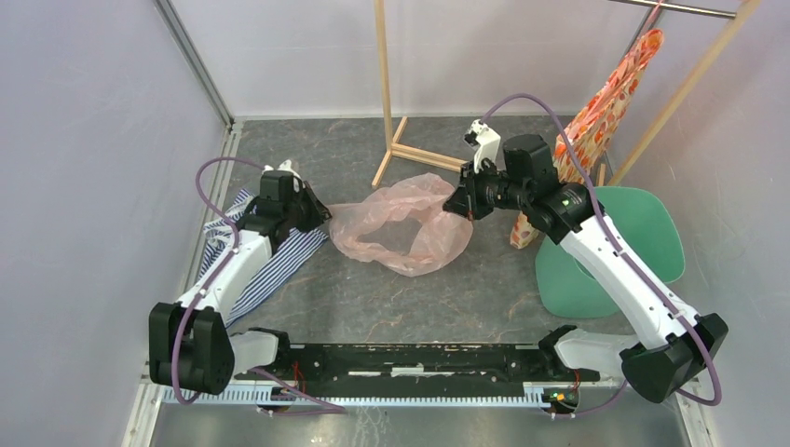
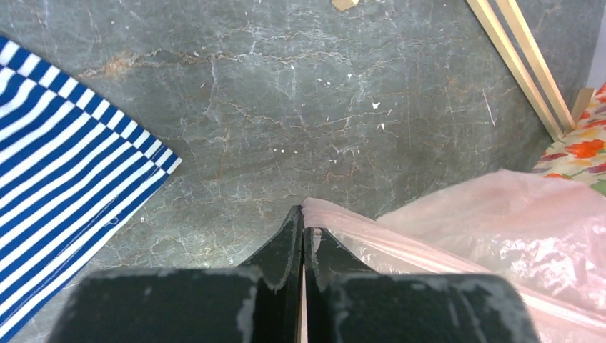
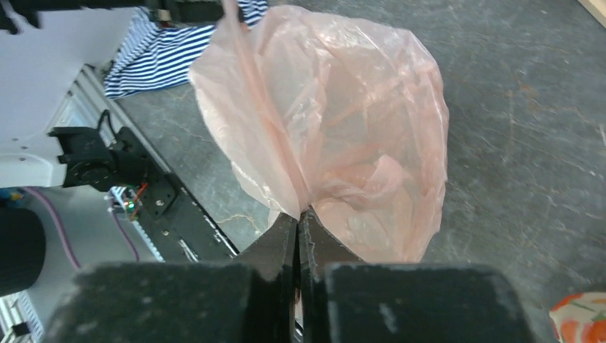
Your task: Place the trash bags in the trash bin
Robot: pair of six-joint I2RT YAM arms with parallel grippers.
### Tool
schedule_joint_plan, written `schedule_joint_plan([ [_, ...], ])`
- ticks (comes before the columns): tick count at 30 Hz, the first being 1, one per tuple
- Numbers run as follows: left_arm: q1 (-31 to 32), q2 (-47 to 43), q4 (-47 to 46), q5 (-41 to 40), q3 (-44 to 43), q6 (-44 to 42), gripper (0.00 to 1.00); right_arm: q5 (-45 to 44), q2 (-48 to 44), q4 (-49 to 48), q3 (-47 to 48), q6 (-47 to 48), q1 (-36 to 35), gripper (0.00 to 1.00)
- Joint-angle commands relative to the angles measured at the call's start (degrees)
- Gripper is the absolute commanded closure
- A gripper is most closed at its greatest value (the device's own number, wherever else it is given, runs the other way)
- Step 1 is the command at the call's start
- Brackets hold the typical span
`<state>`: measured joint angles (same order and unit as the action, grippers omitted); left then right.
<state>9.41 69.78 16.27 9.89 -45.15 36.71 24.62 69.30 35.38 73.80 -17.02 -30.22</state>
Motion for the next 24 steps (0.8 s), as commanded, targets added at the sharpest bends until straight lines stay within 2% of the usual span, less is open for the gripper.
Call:
schedule_joint_plan([
  [1,-1.5,-1.1,5.6,2.1,-4.9,-7.1,0.98,-10.7,-1.0,4.4,-0.3,4.4,0.7,0.88],
  [3,-1.5,-1.5,7.3,3.6,-5.5,-7.3,0.98,-13.8,-1.1,5.0,-0.3,5.8,0.3,0.65],
  [7,-1.4,-2.8,9.3,6.3,-4.4,-7.0,0.98,-20.4,-2.4,3.6,1.6,5.6,-5.4,0.43],
  [10,-1.3,-4.3,9.2,8.2,-2.8,-6.1,0.98,-28.3,-1.7,3.7,2.9,4.7,-12.9,0.35],
  [13,-1.2,-5.6,9.8,9.7,-1.9,-5.3,0.98,-33.3,-1.6,0.6,0.9,2.7,-19.6,0.34],
  [17,-1.0,-7.6,9.9,11.9,-1.3,-3.6,0.98,-33.6,-1.4,-10.6,-6.0,-1.2,-27.0,0.34],
  [19,-0.7,-8.5,10.2,12.9,-1.2,-3.0,0.98,-34.5,0.2,-16.5,-8.0,-1.6,-29.9,0.28],
  [21,-0.3,-9.4,10.3,13.9,-1.1,-2.5,0.98,-33.4,2.5,-21.8,-9.2,-1.3,-31.1,0.22],
  [24,0.5,-9.9,11.3,14.6,-1.4,-2.1,0.98,-29.7,7.2,-26.2,-7.9,-1.8,-31.2,0.19],
])
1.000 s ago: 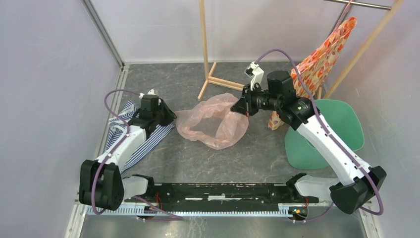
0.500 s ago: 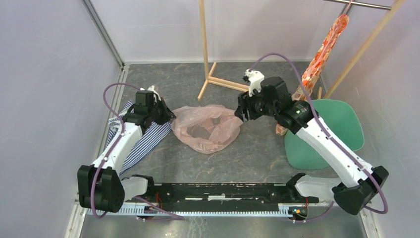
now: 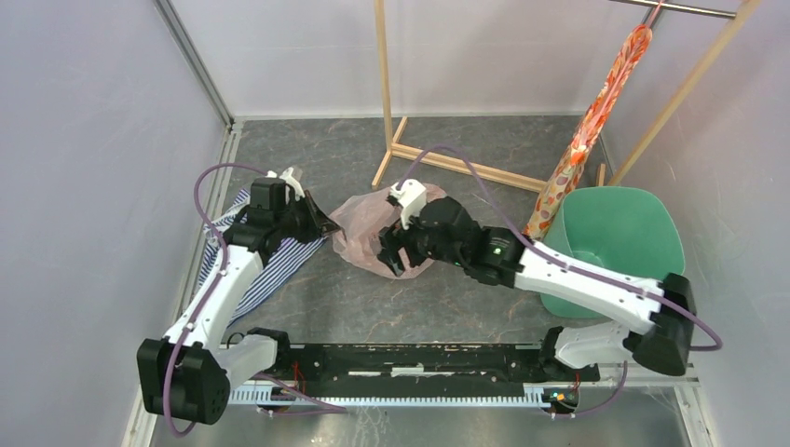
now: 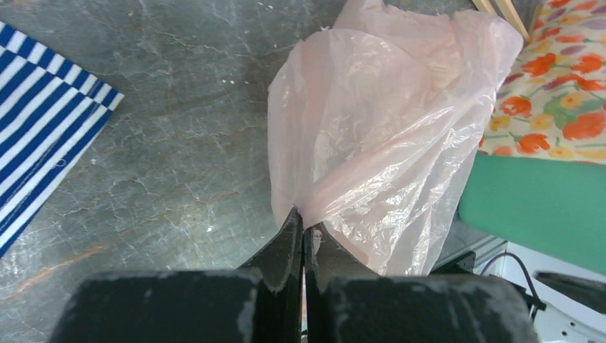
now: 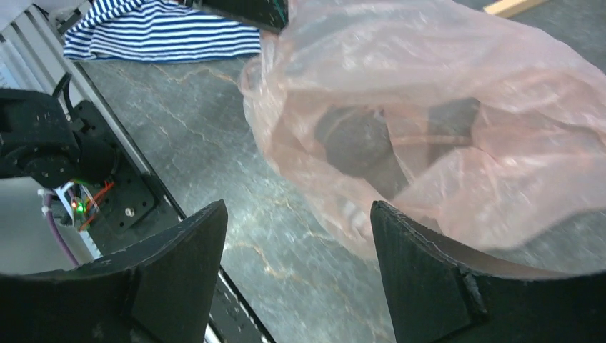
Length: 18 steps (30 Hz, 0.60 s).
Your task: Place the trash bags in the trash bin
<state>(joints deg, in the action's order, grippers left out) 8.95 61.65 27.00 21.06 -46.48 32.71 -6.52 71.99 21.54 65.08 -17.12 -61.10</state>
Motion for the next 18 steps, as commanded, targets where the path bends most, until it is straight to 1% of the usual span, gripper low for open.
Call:
schedule_joint_plan([
  [1,1.0,-2.1,0.6,4.2,0.0,2.6,0.98,1.9,6.1,-12.8,2.0,-2.3,-0.7,0.19],
  [3,1.4,-3.0,0.7,5.0,0.2,4.0,0.98,-0.3,8.3,-12.4,4.6,-2.6,-3.0,0.19],
  [5,1.6,-4.2,0.6,5.9,-0.1,5.8,0.98,-5.9,10.1,-10.5,7.2,-2.2,-5.5,0.19],
  [8,1.8,-6.1,0.5,7.6,-0.9,7.9,0.98,-9.8,11.7,-8.1,8.1,-4.2,-5.9,0.18],
  [11,2.1,-7.9,0.5,9.2,-1.9,9.9,0.98,-9.5,11.8,-10.3,7.2,-5.5,-6.0,0.13],
  [13,2.6,-8.7,0.6,9.5,-2.4,11.0,0.98,-9.0,12.9,-9.9,8.4,-6.1,-5.9,0.12],
  [16,3.3,-9.2,0.9,9.8,-3.4,11.8,0.98,-10.0,13.9,-9.2,8.3,-6.4,-5.9,0.13],
  [18,3.8,-9.2,0.9,10.2,-3.9,11.8,0.98,-11.6,13.6,-9.5,7.5,-6.6,-5.8,0.17],
])
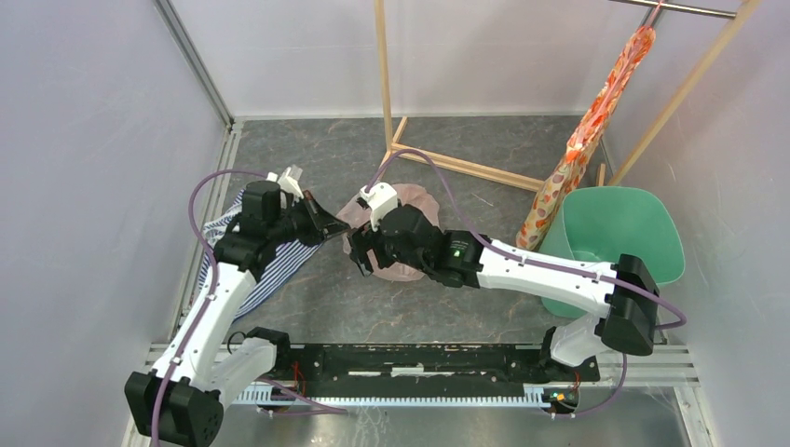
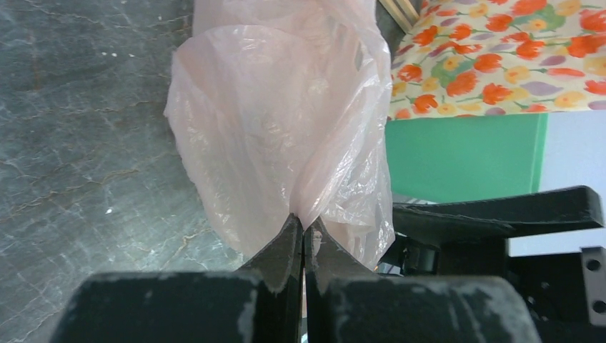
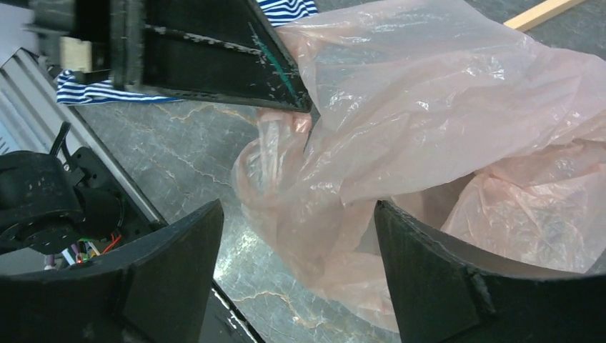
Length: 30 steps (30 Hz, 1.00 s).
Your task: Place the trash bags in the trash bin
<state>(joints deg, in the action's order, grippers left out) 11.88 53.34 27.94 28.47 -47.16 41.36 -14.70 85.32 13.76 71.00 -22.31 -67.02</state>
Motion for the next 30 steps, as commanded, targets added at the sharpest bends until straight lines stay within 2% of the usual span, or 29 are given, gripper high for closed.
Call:
schedule_joint_plan([
  [1,1.0,-0.9,0.3,2.8,-3.5,3.0,0.98,-4.3,0.1,-2.1,1.0,-1.6,0.1,0.2],
  [4,1.3,-0.9,1.0,3.1,-4.0,2.3,0.98,-4.3,-0.2,-3.0,0.0,-2.0,1.2,0.36],
  [6,1.3,-0.7,2.7,1.7,-4.5,0.6,0.98,-2.8,-0.6,-4.0,-0.5,-1.8,1.4,0.35],
  [9,1.4,0.5,6.4,-1.6,-5.4,-2.7,0.98,-0.2,-2.2,-6.1,-2.0,-1.4,1.4,0.22],
  [12,1.4,1.4,10.2,-6.8,-6.6,-5.9,0.98,-3.2,-4.5,-7.3,-5.0,-1.7,1.6,0.18],
  [15,1.5,2.2,14.1,-12.7,-8.0,-9.8,0.98,-0.6,-6.3,-10.0,-7.9,-4.1,5.3,0.21],
  [17,1.5,2.7,14.8,-13.9,-8.0,-10.6,0.98,3.2,-6.0,-12.5,-8.9,-5.1,8.0,0.29],
  [18,1.4,2.7,14.8,-14.2,-8.0,-10.7,0.98,3.8,-5.5,-13.3,-8.9,-5.3,8.5,0.33],
  [23,1.8,4.0,13.9,-12.9,-10.3,-10.8,0.98,5.6,1.9,-17.4,-6.5,-5.6,9.0,0.37],
  [30,3.8,5.7,12.3,-8.3,-17.0,-9.3,0.98,5.8,15.0,-20.7,-1.4,-5.7,9.1,0.36],
])
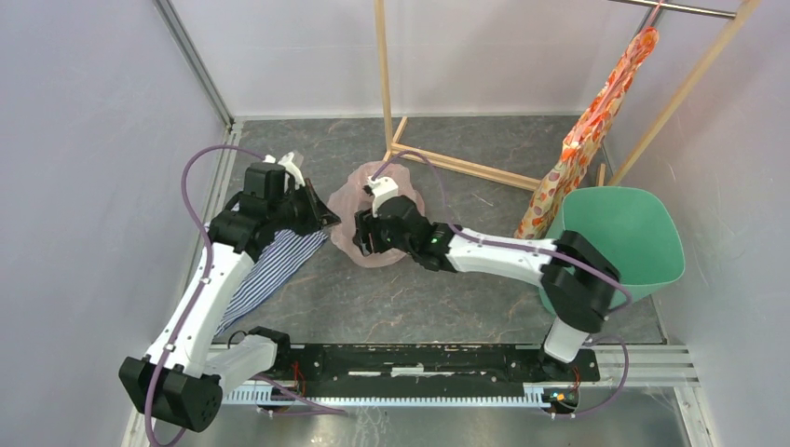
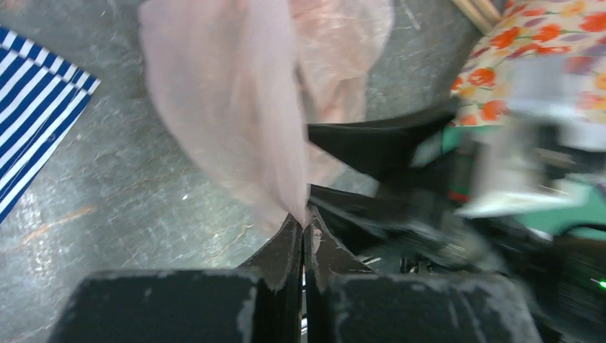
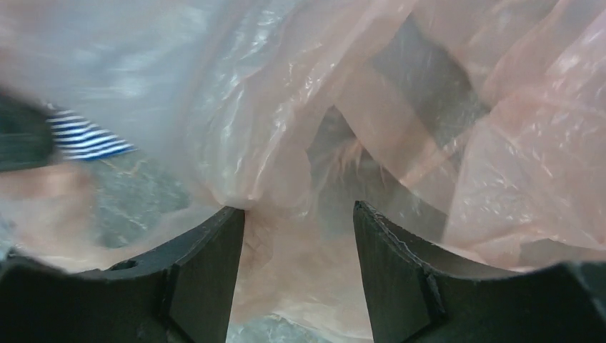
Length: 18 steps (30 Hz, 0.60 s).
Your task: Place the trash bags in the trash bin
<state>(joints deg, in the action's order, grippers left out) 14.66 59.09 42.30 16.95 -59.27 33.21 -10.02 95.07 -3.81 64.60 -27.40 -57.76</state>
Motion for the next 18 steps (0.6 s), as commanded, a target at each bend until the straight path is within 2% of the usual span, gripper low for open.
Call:
schedule_joint_plan([
  [1,1.2,-0.1,-2.4,3.7,-5.8,-0.2,0.98,1.1,6.6,-2.5,6.0,-0.7,-0.1,0.36],
  [7,1.9,-1.3,-4.9,8.3,-11.8,5.9,0.98,-1.3,11.3,2.6,8.1,-1.3,0.6,0.29],
  [10,2.0,-2.6,-5.0,8.3,-12.2,7.5,0.98,-2.7,11.1,5.5,8.3,-1.0,1.1,0.22],
  [14,2.0,-4.2,-0.8,0.8,-8.0,6.4,0.98,-2.9,6.8,7.4,7.4,0.6,1.1,0.14],
  [18,1.8,-5.3,0.8,-9.9,1.3,3.9,0.98,-0.4,-0.6,7.1,4.5,1.7,1.1,0.1],
])
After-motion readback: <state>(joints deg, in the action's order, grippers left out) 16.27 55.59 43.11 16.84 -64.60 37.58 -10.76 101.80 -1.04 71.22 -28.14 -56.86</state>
